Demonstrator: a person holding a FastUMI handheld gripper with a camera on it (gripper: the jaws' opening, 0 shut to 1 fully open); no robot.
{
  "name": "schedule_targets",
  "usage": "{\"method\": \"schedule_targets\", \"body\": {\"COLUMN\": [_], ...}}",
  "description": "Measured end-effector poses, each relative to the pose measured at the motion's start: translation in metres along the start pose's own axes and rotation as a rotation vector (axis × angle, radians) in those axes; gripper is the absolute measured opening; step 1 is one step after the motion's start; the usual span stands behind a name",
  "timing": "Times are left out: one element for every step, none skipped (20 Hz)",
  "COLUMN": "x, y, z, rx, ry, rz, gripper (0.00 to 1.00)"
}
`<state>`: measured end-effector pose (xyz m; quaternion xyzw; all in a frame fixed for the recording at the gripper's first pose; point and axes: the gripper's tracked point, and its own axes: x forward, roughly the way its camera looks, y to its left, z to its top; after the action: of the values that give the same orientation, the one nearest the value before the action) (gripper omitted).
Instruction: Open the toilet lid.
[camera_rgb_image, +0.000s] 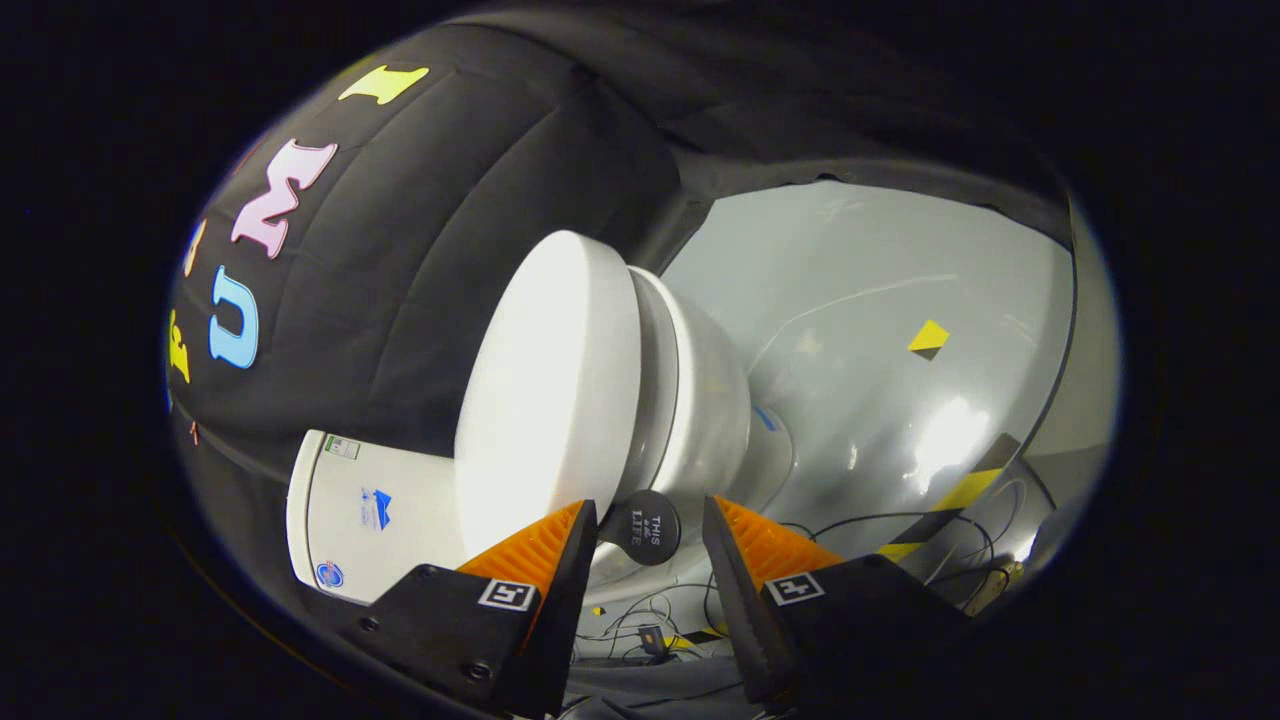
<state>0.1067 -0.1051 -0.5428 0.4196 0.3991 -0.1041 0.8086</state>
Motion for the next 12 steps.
{"method": "schedule_targets", "body": {"x": [0.006, 0.009, 0.013, 0.007, 0.029, 0.014, 0.014, 0.023, 0.007, 0.011, 0.006, 0.01], "y": [0.002, 0.001, 0.0, -0.002, -0.001, 0.0, 0.0, 0.0, 0.001, -0.001, 0.0, 0.004], "z": [-0.002, -0.004, -0.004, 0.0, -0.003, -0.002, -0.001, -0.005, 0.005, 0.0, 0.003, 0.002], "rx": [0.002, 0.0, 0.006, 0.015, 0.025, 0.027, 0.019, 0.016, 0.015, -0.003, -0.012, -0.026], "ry": [0.007, 0.009, 0.003, -0.002, -0.003, -0.005, -0.007, -0.02, -0.03, -0.017, -0.03, -0.026], "rz": [0.007, -0.001, 0.005, 0.0, 0.012, 0.013, 0.02, 0.032, 0.037, 0.033, 0.038, 0.036], "gripper": [0.68, 0.68, 0.68, 0.58, 0.47, 0.36, 0.33, 0.34, 0.26, 0.18, 0.18, 0.18]}}
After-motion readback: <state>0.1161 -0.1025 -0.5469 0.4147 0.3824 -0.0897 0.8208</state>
